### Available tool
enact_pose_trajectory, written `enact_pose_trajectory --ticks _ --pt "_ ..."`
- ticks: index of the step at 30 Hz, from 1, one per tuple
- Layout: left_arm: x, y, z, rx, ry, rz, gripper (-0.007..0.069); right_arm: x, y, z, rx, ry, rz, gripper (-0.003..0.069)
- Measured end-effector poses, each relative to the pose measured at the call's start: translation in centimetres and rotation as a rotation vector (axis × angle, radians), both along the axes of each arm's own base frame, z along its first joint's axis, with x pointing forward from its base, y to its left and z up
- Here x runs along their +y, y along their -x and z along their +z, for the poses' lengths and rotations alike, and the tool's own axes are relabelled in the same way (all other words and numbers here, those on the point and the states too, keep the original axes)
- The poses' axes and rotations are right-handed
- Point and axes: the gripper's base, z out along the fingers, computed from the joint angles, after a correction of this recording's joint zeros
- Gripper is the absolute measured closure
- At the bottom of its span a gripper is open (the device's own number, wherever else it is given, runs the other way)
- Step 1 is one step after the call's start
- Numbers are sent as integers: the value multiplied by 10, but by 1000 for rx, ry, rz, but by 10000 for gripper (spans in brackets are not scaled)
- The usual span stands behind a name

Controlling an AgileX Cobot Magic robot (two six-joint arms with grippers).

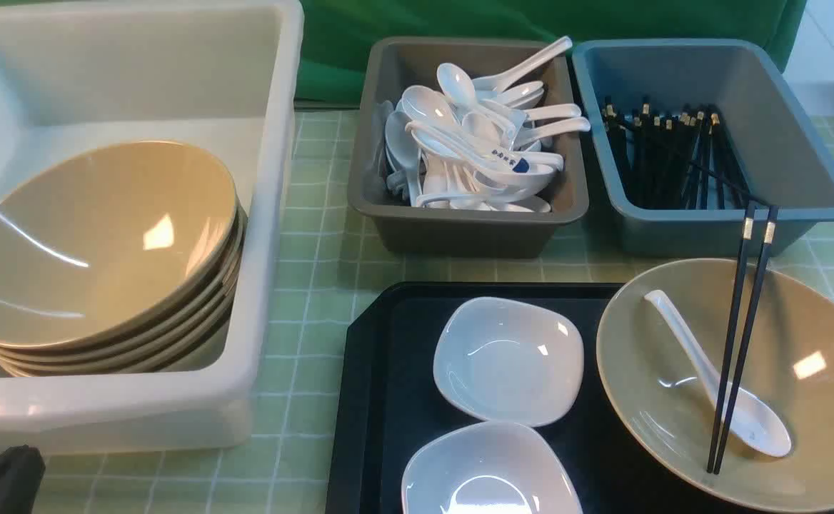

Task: On green table put chopsticks spoon bowls plates into blue grey white boxes.
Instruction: 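Move the grippers toward the tableware on the black tray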

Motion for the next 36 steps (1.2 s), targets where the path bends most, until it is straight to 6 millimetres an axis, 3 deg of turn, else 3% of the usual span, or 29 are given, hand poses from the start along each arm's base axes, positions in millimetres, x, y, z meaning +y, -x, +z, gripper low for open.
enact_pose_trajectory --ticks 26,36 --pt "0 0 0 0 -1 0 627 0 0 0 0 0 0 419" --pt "4 0 0 -3 -144 4 627 0 0 0 0 0 0 419"
